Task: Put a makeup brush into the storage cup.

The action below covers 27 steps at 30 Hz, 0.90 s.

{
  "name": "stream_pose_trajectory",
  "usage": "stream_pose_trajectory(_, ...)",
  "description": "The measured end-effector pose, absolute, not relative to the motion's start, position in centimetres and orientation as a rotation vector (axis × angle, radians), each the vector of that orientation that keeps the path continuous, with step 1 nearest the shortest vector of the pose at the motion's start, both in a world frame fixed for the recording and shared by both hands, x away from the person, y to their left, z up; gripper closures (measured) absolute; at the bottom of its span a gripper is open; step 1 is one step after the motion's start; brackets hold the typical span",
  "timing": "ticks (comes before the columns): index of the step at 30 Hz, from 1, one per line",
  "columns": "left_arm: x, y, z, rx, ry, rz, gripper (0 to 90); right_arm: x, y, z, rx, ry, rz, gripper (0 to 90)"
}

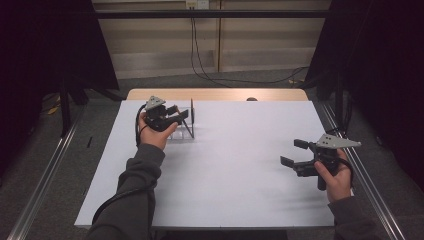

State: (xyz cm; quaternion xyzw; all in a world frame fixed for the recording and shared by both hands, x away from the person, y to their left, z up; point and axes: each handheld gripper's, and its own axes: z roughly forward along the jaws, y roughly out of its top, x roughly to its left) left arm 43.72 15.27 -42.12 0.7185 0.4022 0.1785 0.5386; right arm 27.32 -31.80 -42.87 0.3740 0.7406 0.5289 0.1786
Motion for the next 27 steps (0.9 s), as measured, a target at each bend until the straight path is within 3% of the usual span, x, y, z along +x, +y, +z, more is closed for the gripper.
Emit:
stream_pose_trajectory(21,43.38,15.46,-41.48,1.701,0.973,0.483,24.5,27.30,-31.66,-42.76,1.051,2.095,1.492,8.7)
stream_pose_trajectory(27,43.23,15.45,-41.41,1.698,0.962,0.478,21.9,27.32,-31.65,-42.74,1.047,2.095,1.496,8.6)
